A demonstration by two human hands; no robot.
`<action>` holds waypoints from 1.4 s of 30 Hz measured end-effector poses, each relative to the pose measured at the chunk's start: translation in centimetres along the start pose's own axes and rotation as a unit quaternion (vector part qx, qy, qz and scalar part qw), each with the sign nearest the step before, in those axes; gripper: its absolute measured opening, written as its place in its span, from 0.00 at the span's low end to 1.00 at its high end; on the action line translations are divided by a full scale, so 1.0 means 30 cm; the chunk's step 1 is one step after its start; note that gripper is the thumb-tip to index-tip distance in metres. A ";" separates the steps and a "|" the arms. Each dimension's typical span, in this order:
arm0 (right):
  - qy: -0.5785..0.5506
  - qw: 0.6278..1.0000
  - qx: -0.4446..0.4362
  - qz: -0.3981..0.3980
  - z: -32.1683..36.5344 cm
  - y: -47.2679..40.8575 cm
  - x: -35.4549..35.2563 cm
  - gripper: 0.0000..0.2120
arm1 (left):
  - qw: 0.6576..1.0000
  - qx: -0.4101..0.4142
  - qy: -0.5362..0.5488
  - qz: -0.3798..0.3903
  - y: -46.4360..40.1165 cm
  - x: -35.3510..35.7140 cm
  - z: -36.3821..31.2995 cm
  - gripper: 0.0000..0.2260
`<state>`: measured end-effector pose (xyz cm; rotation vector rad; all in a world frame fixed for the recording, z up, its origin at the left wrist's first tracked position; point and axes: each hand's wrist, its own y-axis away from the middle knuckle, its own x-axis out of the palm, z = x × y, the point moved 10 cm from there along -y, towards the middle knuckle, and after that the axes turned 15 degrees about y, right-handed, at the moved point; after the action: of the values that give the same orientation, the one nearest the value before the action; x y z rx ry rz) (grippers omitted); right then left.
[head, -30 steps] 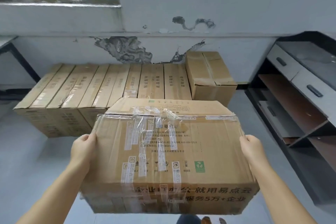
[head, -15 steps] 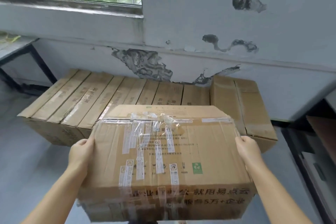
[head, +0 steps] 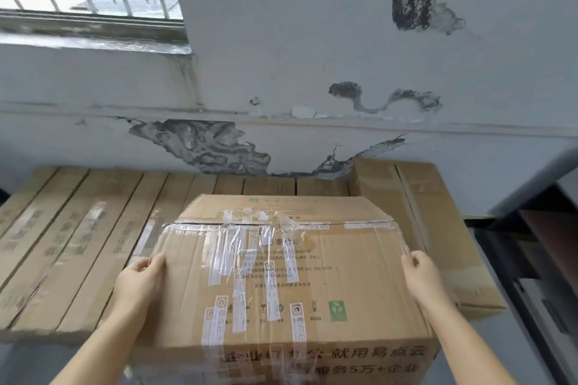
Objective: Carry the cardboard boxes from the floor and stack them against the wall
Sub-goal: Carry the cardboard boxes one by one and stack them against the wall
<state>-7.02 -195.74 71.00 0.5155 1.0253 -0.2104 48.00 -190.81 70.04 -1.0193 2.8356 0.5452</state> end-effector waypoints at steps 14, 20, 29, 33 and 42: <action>-0.034 0.998 0.026 -0.056 0.187 -0.588 0.155 0.11 | 0.998 0.040 -0.029 0.043 -0.602 0.487 -0.015 0.07; -0.043 0.998 0.050 -0.014 0.052 -0.716 0.353 0.15 | 0.996 -0.015 -0.066 0.063 -0.650 0.638 0.249 0.13; -0.030 0.992 0.032 0.121 -0.026 -0.714 0.513 0.28 | 0.973 -0.066 -0.205 0.088 -0.621 0.680 0.379 0.21; -0.030 0.990 0.022 0.137 -0.019 -0.657 0.458 0.30 | 0.969 -0.072 -0.224 0.074 -0.559 0.659 0.321 0.24; -0.097 0.984 -0.073 0.130 0.046 -0.210 0.221 0.24 | 0.973 0.058 -0.091 0.204 -0.126 0.613 -0.018 0.18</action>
<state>-5.10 -201.39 63.93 0.4800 0.7687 0.0458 36.14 -204.75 65.88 -0.3445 2.8724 0.4657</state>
